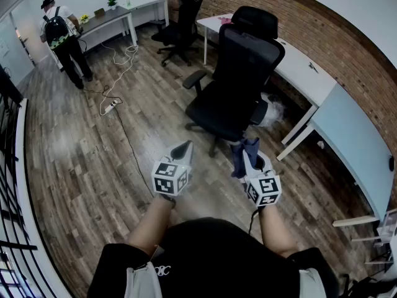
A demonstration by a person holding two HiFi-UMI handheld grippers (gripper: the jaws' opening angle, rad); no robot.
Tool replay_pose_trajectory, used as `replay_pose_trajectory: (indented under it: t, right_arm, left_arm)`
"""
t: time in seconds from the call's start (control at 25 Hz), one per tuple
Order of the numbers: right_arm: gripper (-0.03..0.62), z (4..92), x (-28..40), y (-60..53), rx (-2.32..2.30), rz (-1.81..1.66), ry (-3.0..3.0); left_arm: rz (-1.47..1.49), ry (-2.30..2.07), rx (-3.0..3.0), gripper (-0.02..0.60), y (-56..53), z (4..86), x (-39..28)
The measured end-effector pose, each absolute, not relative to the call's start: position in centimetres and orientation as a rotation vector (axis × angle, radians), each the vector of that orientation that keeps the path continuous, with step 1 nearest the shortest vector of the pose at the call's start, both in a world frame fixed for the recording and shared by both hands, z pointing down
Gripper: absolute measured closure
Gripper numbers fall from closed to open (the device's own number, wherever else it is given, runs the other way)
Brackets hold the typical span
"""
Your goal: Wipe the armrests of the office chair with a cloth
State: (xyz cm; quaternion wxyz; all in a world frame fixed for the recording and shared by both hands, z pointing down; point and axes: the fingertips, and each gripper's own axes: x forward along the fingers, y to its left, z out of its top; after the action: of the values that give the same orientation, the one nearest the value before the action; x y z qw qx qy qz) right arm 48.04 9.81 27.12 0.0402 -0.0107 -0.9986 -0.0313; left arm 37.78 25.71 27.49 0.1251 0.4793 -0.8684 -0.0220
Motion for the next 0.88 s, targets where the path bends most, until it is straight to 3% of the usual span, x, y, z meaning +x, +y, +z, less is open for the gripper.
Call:
replay_pose_trajectory:
  t: [0.28, 0.88]
  right_arm:
    - [0.557, 27.1, 47.6, 10.7, -0.052, -0.199, -3.056]
    - [0.556, 28.3, 46.8, 10.7, 0.010, 0.026, -3.072]
  left_arm:
    - [-0.055, -2.524, 1.377, 0.575, 25.9, 28.0, 37.3]
    - [-0.019, -2.497, 1.362, 0.575, 27.6, 29.3, 36.8]
